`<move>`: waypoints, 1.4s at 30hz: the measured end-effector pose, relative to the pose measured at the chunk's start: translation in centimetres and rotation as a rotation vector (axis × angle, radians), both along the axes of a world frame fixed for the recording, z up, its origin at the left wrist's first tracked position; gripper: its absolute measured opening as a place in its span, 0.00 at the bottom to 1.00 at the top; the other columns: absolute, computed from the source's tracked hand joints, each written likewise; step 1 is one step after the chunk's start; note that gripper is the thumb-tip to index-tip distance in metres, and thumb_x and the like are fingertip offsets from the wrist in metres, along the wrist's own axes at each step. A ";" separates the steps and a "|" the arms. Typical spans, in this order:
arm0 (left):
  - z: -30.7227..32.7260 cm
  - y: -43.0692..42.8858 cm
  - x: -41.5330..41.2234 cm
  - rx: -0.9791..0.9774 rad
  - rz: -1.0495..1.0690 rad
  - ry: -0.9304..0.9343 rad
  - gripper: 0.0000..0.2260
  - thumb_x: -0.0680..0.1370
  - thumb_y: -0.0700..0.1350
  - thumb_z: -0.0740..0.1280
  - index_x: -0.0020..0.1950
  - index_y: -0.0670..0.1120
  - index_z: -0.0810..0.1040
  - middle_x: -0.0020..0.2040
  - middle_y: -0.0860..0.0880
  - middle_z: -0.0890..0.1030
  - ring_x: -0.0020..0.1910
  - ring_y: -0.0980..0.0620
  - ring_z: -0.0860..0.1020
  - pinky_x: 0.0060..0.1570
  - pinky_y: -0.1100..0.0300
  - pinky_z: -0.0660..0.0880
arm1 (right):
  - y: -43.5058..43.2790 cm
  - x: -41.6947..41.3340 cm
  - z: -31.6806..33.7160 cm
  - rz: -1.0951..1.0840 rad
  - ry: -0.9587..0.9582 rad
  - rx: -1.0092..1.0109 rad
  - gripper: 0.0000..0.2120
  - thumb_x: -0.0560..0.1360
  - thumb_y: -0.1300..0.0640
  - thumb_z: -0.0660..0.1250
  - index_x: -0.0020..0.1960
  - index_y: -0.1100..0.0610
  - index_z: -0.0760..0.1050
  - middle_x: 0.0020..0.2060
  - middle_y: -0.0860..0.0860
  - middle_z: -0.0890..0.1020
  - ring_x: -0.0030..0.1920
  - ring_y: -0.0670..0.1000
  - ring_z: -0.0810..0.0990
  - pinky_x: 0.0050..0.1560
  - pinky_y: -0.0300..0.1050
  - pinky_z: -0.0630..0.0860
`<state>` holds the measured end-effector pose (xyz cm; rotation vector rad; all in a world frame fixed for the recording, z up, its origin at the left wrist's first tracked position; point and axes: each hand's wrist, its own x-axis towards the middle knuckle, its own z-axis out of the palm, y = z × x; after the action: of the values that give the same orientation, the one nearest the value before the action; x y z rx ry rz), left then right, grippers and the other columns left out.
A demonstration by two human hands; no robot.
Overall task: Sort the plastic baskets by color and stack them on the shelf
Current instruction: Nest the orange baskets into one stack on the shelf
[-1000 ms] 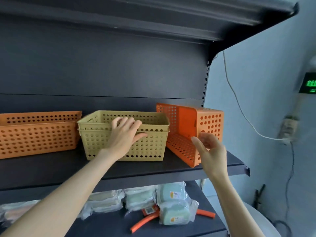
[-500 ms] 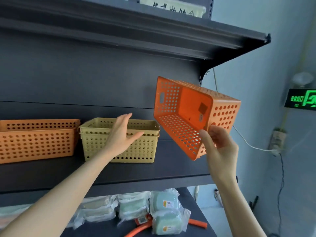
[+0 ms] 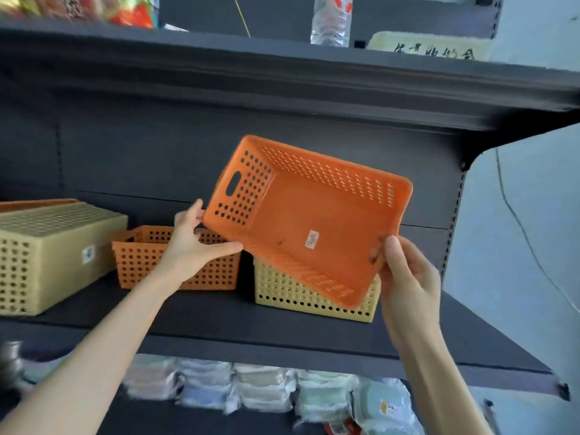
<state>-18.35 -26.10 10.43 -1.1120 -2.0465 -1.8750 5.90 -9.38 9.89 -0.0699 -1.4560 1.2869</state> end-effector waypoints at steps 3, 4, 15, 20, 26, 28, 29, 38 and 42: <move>-0.6 -5.1 -3.4 0.029 -0.055 -0.030 0.39 0.59 0.41 0.80 0.66 0.56 0.68 0.65 0.51 0.67 0.65 0.56 0.69 0.68 0.54 0.65 | -2.1 -4.7 -0.2 -0.014 -0.031 -0.025 0.16 0.79 0.53 0.60 0.35 0.55 0.76 0.34 0.49 0.77 0.39 0.49 0.74 0.47 0.47 0.71; -0.8 -6.6 -4.4 0.046 -0.084 -0.039 0.39 0.58 0.41 0.79 0.65 0.56 0.68 0.64 0.51 0.69 0.65 0.57 0.69 0.68 0.53 0.65 | -2.7 -6.5 -0.2 -0.021 -0.039 -0.040 0.16 0.79 0.52 0.60 0.36 0.56 0.77 0.35 0.49 0.79 0.39 0.48 0.76 0.47 0.47 0.73; -0.8 -15.2 -15.1 0.279 0.140 0.088 0.36 0.60 0.48 0.77 0.64 0.54 0.64 0.56 0.60 0.75 0.54 0.65 0.75 0.58 0.57 0.73 | -10.8 -22.8 -1.5 0.099 -0.139 -0.009 0.13 0.76 0.49 0.64 0.60 0.47 0.72 0.53 0.41 0.80 0.49 0.35 0.80 0.49 0.35 0.75; -1.4 -14.0 -18.6 0.277 0.245 0.131 0.38 0.61 0.56 0.77 0.66 0.56 0.62 0.60 0.55 0.75 0.60 0.55 0.73 0.62 0.50 0.70 | -11.4 -26.7 -1.8 0.033 -0.148 0.195 0.39 0.63 0.55 0.75 0.68 0.42 0.60 0.61 0.35 0.73 0.60 0.34 0.73 0.57 0.30 0.71; -1.1 -11.0 -21.3 0.331 0.292 0.196 0.42 0.65 0.52 0.77 0.72 0.49 0.56 0.68 0.47 0.69 0.67 0.52 0.68 0.67 0.54 0.65 | -8.1 -31.3 -0.3 -0.101 -0.202 0.200 0.40 0.65 0.54 0.76 0.71 0.49 0.60 0.61 0.36 0.74 0.61 0.41 0.76 0.61 0.46 0.75; -1.3 -9.6 -21.8 0.308 0.286 0.204 0.46 0.67 0.51 0.76 0.76 0.48 0.49 0.75 0.49 0.59 0.72 0.56 0.59 0.70 0.62 0.58 | -6.9 -32.5 -0.4 -0.179 -0.199 0.192 0.37 0.67 0.55 0.76 0.71 0.52 0.61 0.64 0.46 0.73 0.62 0.47 0.76 0.62 0.54 0.74; -1.5 -9.1 -22.0 0.298 0.285 0.215 0.46 0.68 0.51 0.75 0.76 0.48 0.48 0.74 0.54 0.57 0.72 0.64 0.55 0.68 0.70 0.54 | -6.5 -32.9 -0.5 -0.190 -0.210 0.184 0.37 0.67 0.54 0.76 0.70 0.52 0.61 0.64 0.48 0.73 0.61 0.49 0.76 0.62 0.55 0.74; -3.2 -7.1 -23.4 0.171 0.341 0.325 0.39 0.71 0.54 0.72 0.75 0.49 0.55 0.67 0.52 0.66 0.62 0.61 0.62 0.61 0.61 0.61 | -5.2 -33.7 -3.6 -0.353 -0.400 0.212 0.34 0.69 0.43 0.70 0.70 0.53 0.64 0.63 0.52 0.71 0.61 0.47 0.71 0.64 0.49 0.69; -3.8 -6.9 -24.2 0.134 0.380 0.297 0.38 0.70 0.56 0.72 0.74 0.48 0.56 0.69 0.46 0.69 0.65 0.49 0.69 0.60 0.57 0.66 | -5.1 -33.6 -3.5 -0.408 -0.464 0.285 0.32 0.72 0.44 0.68 0.70 0.53 0.60 0.64 0.54 0.65 0.59 0.47 0.67 0.63 0.46 0.65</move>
<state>-42.55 -33.00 6.66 -0.8372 -1.7873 -1.5340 -27.73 -14.49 6.37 -0.4768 -1.8873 0.7469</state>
